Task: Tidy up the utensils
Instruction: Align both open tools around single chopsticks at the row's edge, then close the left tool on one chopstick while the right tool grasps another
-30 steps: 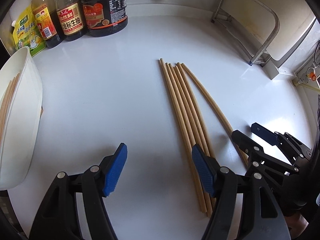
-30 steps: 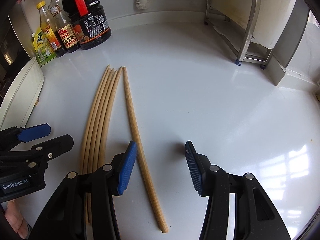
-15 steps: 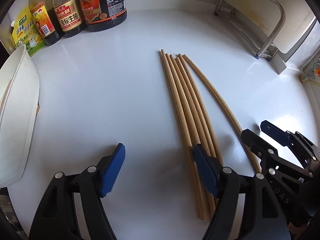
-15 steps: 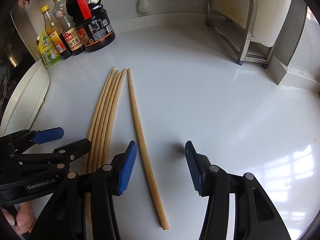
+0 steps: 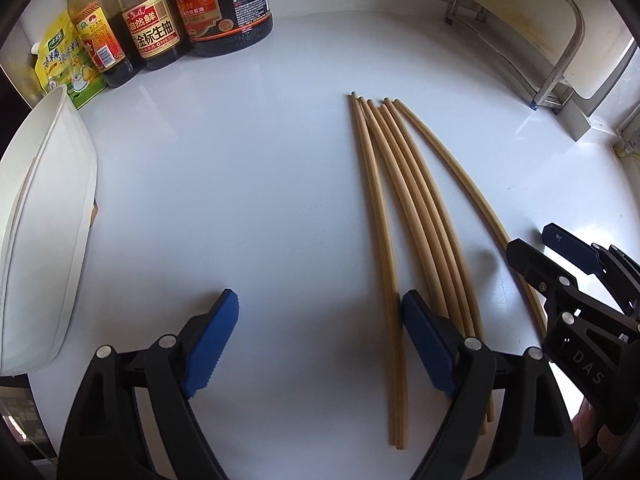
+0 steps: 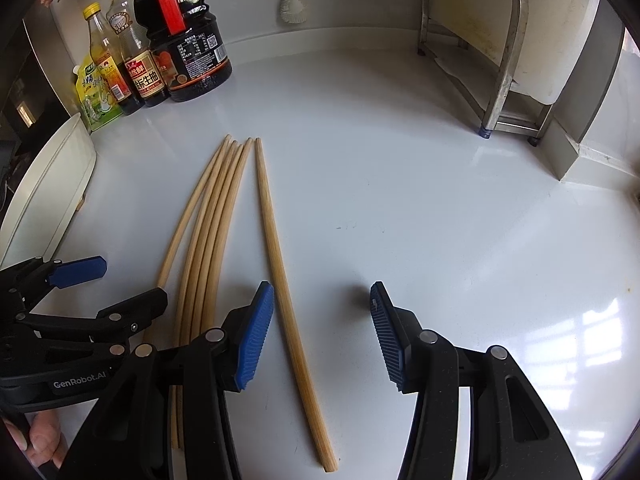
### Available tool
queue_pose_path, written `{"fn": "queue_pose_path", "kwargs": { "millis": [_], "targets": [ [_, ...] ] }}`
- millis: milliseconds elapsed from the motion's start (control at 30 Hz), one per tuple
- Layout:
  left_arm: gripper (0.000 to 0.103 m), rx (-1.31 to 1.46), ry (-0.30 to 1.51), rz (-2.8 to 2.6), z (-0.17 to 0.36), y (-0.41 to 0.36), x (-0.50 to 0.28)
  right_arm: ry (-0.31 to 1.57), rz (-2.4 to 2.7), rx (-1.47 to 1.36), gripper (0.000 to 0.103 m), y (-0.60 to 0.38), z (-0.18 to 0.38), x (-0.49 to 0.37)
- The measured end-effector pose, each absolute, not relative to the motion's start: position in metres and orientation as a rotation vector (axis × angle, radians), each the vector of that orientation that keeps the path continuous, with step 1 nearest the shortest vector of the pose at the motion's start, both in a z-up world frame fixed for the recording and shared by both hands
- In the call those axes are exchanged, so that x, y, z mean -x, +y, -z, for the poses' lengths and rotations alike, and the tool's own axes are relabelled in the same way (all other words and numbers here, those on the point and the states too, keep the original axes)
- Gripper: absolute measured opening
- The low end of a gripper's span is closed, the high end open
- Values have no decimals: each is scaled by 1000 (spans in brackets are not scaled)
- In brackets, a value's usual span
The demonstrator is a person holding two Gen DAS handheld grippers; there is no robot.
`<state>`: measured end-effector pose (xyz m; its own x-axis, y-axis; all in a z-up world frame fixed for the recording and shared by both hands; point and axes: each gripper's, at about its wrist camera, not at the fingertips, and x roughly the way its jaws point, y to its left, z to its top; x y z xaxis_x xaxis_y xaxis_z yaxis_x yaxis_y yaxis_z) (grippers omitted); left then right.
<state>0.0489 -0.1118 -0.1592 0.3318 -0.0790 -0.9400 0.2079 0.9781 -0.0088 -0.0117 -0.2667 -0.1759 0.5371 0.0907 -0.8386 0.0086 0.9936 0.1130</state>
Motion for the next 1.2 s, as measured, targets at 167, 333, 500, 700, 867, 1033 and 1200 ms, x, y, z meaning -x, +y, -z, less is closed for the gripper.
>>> {"fn": "queue_pose_path", "kwargs": {
  "millis": [167,333,500,700,867,1033,1200],
  "targets": [
    [84,-109,1218,170,160,-106,-53,1002,-49,-87,48,-266,176,11],
    [86,-109,1218,166,161,-106,-60,1004,-50,-76,48,-265,175,8],
    [87,-110,1217,166,161,-110,-63,997,-50,-68,48,-264,175,5],
    [89,-99,1209,154,162,-111,-67,980,-45,-28,48,-259,176,2],
    [68,-113,1181,177,157,-116,-65,967,-65,24,41,-251,176,0],
    [38,-126,1169,205,153,-124,-64,958,-78,40,24,-246,176,0],
    [7,-120,1182,233,151,-127,-64,964,-92,56,7,-241,176,-2]
  ]
}}
